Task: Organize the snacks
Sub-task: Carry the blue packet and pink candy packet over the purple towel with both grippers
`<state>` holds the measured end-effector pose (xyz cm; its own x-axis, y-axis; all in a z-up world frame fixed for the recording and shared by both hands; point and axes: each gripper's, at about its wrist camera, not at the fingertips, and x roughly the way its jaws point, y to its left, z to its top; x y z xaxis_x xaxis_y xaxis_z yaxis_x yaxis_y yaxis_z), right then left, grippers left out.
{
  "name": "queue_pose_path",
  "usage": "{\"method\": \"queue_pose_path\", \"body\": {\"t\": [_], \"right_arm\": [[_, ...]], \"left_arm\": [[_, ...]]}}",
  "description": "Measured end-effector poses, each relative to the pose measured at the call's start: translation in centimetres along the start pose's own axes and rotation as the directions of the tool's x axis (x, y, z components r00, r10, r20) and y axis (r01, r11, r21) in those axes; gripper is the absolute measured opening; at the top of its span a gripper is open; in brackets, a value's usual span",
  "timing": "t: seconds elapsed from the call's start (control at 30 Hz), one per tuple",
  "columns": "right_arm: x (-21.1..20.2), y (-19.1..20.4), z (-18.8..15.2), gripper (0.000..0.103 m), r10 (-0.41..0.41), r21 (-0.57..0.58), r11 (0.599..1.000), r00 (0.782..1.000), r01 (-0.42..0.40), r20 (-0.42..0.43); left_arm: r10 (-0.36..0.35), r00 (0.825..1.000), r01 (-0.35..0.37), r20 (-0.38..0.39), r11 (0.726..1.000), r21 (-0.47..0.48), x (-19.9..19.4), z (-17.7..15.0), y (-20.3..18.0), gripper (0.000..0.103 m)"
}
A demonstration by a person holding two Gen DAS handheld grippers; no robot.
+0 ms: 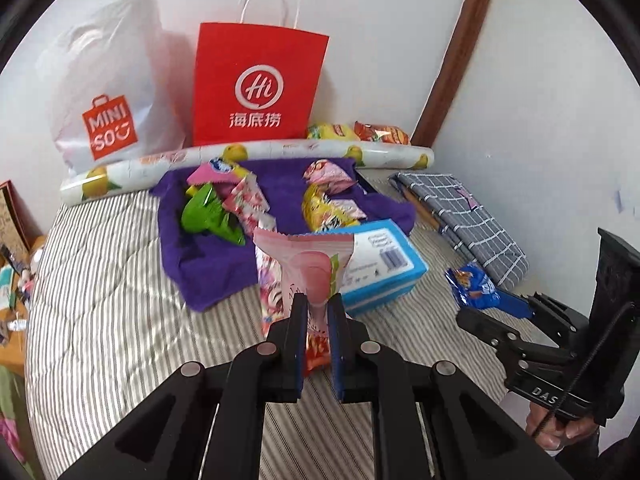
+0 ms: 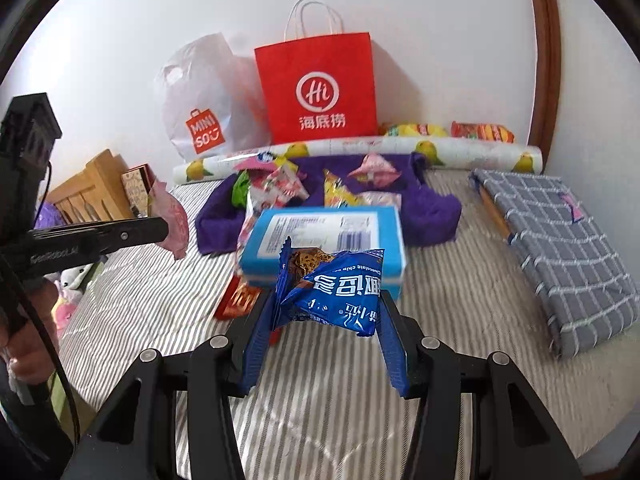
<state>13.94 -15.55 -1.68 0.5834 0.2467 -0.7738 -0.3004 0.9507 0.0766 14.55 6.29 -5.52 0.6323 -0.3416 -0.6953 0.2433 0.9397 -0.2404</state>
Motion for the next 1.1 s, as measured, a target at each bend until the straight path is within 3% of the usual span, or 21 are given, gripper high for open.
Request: {"method": "queue_pose_path", "body": {"t": [0.13, 0.67, 1.1], "right_arm": [[0.7, -0.1, 1.8, 0.050, -0.028, -0.016, 0.999, 0.999, 0.029, 0.014], [4.2, -1.9, 8.1, 0.050, -0.010, 0.010, 1.000, 0.999, 0.010, 0.040], [8.9, -4.2, 12.6, 0.050, -0.044, -0.007, 0.999, 0.998, 0.044, 0.038]], "left_arm": [[0.000, 1.000, 0.000, -0.001, 1.000, -0.006, 0.6, 1.6, -0.3, 0.010], [-0.005, 1.000, 0.004, -0.026, 1.000, -0.020, 4.1, 6.8, -0.2, 0.010], [0.038, 0.999, -0.041, -0.030, 0.992, -0.118, 7.2, 11.6, 5.2, 0.010]]}}
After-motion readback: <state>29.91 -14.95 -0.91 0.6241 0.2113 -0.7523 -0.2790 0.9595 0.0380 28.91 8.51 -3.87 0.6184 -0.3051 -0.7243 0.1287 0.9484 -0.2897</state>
